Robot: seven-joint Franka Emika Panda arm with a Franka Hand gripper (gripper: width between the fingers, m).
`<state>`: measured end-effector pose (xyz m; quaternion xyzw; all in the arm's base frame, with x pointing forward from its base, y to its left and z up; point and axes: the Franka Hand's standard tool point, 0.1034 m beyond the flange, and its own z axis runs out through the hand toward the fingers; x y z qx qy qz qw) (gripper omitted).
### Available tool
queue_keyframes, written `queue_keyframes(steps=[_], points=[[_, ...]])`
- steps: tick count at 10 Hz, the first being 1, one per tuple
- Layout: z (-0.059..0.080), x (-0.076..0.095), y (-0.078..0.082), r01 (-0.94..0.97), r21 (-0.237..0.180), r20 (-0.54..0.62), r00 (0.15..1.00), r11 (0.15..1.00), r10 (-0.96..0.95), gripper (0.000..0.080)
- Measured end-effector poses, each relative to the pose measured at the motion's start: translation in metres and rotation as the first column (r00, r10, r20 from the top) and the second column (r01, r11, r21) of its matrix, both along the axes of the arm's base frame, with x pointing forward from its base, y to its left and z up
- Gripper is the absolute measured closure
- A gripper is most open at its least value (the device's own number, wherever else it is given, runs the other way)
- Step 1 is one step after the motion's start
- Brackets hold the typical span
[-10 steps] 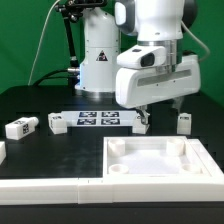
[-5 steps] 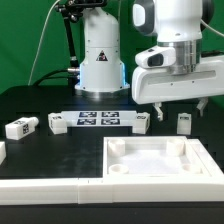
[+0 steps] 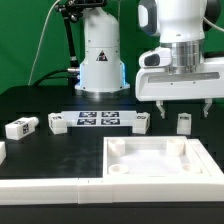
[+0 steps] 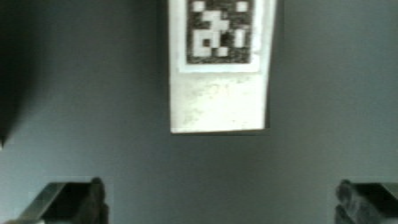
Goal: Assemble one leg
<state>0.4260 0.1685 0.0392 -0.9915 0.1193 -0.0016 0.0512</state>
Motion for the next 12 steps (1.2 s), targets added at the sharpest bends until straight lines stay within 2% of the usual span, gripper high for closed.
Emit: queue_keyframes(steps=[4,6,8,9,12], points=[[-0.005,-0.012,0.002,-0.024,-0.009,-0.055,0.998,1.000,0.024,0.0151],[-0.005,-0.016,-0.005,-0.059,-0.001,-0.216,0.975,0.998,0.057,0.0151],[-0.005,-0.014,-0.009,-0.085,0.031,-0.364,0.927,0.996,0.091,0.0151],[-0.006,-0.013,-0.008,-0.085,0.037,-0.403,0.910,0.996,0.093,0.0151],[-0.002,-0.018,-0.005,-0.077,0.080,-0.608,0.786,0.994,0.110,0.0151]])
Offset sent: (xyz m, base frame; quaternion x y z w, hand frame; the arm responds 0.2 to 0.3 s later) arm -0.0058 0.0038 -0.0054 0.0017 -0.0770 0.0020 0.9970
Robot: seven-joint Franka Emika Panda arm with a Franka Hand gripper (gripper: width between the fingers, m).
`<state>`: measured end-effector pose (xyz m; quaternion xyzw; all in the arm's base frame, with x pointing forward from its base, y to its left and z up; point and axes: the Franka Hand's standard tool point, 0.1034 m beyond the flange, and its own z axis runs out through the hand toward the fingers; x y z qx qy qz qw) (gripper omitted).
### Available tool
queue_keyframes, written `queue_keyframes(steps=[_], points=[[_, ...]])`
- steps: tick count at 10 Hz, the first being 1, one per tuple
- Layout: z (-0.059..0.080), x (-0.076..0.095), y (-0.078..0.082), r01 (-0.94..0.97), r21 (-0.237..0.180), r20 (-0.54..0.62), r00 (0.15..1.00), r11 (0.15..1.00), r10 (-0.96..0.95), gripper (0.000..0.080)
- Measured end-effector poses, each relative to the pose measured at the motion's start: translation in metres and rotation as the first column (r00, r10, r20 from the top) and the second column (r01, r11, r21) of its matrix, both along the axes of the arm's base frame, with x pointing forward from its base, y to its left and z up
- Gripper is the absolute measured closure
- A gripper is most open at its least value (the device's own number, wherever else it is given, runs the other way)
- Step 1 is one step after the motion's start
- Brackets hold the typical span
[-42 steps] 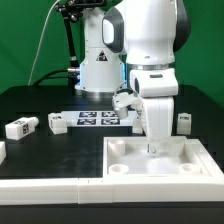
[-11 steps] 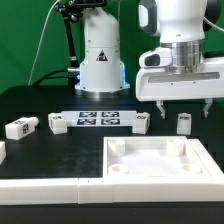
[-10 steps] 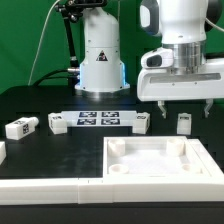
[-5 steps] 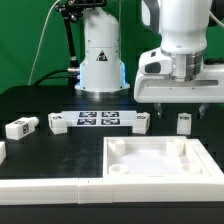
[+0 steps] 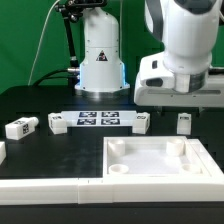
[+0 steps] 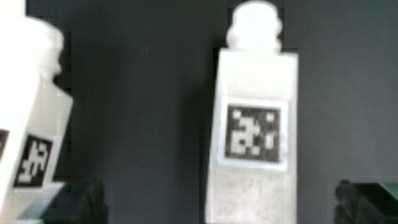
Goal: Assemble one leg
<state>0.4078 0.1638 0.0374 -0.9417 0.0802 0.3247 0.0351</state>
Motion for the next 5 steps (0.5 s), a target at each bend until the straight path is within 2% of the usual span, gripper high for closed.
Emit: queue_keyframes(steps=[2,3,5], points=[[0.000,-0.007,0.004,0.024,0.025,-0.172,0.985,0.999,-0.020,0.0151],[-0.006,-0.005,0.004,0.024,0.032,-0.225,0.974,0.999,-0.016,0.0151],[-0.014,-0.005,0.011,0.020,0.031,-0.176,0.984,0.999,-0.014,0.0151]])
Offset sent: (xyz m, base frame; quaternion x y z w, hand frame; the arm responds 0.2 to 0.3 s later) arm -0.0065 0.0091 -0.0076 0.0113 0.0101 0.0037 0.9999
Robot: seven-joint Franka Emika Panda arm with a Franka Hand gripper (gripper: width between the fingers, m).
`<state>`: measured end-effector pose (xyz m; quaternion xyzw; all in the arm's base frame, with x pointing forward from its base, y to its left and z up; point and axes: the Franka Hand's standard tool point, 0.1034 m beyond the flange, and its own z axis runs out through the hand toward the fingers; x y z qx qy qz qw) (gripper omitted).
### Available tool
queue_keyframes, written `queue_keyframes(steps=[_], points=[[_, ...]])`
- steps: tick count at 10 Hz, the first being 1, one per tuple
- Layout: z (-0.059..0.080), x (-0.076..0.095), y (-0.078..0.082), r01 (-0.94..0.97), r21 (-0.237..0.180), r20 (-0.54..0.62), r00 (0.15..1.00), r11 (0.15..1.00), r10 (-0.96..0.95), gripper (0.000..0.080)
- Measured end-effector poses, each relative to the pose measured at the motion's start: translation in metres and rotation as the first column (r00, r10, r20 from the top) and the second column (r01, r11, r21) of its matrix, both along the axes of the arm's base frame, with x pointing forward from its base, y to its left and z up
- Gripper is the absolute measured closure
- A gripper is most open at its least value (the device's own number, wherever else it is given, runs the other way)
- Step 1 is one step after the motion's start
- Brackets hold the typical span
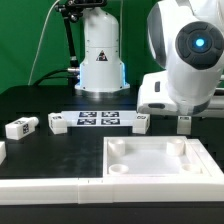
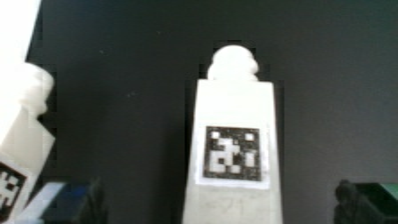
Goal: Assemble one leg
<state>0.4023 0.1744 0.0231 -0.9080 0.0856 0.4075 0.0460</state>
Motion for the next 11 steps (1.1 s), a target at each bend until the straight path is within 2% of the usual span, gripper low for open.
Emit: queue_keyframes(steps=[3,8,9,10,11], points=[[-0.010,-0.014,0.012,-0.017,-0.003,0.008,1.000,1.000,0.017,0.0151],[-0.018,-0.022,0.008,-0.015,-0.006,-0.019,1.000,1.000,0.015,0.0151],[-0.018,-0.022,0.008,-0.015,-0.006,-0.018,1.000,1.000,0.015,0.0274],[-0.018,-0.022,0.008,-0.015,-0.006,-0.018,1.000,1.000,0.015,0.0274],[-0.018,-0.022,0.008,-0.015,-0.006,-0.018,1.000,1.000,0.015,0.0420]])
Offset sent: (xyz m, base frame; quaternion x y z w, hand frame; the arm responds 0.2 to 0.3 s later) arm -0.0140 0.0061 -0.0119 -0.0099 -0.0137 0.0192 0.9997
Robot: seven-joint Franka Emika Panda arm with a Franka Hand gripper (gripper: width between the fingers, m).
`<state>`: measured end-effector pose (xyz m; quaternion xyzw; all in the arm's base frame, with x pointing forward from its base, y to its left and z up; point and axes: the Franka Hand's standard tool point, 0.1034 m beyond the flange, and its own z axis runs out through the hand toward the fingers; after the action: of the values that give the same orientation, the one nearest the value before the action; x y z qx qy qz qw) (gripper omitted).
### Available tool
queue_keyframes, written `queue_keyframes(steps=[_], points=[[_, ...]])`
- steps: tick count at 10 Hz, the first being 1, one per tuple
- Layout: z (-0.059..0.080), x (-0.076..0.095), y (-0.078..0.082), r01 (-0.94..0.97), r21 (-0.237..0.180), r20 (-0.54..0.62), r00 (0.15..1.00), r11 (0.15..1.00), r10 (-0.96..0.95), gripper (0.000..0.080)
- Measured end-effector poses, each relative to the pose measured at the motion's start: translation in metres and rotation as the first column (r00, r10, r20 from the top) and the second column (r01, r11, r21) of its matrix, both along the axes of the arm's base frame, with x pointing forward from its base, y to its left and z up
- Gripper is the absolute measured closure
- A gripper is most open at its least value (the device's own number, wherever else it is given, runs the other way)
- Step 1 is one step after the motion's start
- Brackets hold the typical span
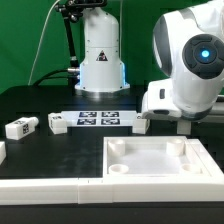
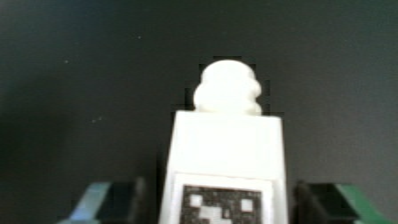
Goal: Assemble one leg
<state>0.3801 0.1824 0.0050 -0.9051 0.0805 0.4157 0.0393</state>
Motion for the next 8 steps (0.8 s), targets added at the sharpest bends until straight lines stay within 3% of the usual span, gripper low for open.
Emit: queue_keyframes(steps=[1,7,8], points=[[0.000,0.000,0.000,0.000,0.000,0.000,1.000,1.000,0.000,0.0516],[0.001,0.001,-0.001,0.001,0.001,0.002,1.000,1.000,-0.001,0.0515],[0.013,0.009,-0.006,-0.020,0.022,-0.003,1.000,1.000,0.020,0.0515]])
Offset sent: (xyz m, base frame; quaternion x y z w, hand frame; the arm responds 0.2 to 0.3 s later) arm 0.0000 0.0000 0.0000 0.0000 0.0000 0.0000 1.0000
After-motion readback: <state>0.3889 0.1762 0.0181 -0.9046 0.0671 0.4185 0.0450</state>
